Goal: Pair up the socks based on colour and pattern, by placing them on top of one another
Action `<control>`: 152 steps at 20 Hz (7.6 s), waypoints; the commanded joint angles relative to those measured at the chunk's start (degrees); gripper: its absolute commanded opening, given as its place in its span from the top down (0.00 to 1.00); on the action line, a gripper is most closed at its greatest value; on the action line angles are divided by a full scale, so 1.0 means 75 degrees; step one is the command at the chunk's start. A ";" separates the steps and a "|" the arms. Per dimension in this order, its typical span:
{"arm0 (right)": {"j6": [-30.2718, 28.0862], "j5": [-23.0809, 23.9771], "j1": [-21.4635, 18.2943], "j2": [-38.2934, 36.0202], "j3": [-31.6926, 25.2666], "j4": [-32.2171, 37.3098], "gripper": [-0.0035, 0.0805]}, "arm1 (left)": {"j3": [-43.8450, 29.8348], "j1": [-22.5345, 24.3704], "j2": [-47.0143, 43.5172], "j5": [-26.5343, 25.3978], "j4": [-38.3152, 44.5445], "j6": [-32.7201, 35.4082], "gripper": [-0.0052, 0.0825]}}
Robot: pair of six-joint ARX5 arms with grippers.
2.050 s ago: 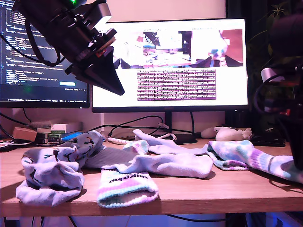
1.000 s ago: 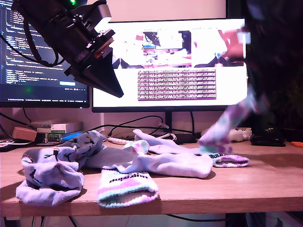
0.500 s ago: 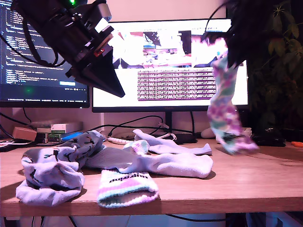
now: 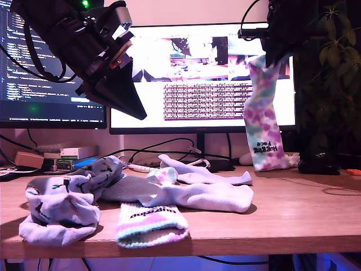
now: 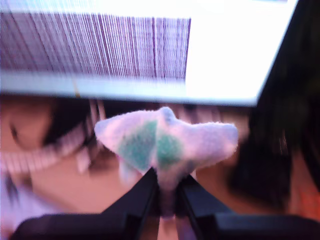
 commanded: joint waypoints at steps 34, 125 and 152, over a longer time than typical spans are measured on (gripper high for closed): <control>0.0172 -0.1993 0.0702 -0.0892 -0.3844 -0.4669 0.48 | -0.0064 -0.0020 0.0082 0.0029 0.0251 0.0020 0.96; -0.3249 -0.2600 0.2148 0.0198 -0.1536 -0.1037 0.97 | -0.0070 -0.0723 0.1026 -0.1824 0.0583 0.1306 0.50; -0.3182 -0.2629 0.1935 0.0195 -0.1527 -0.1786 0.97 | -0.0064 -0.0866 0.2419 -0.1632 0.2527 0.2194 0.97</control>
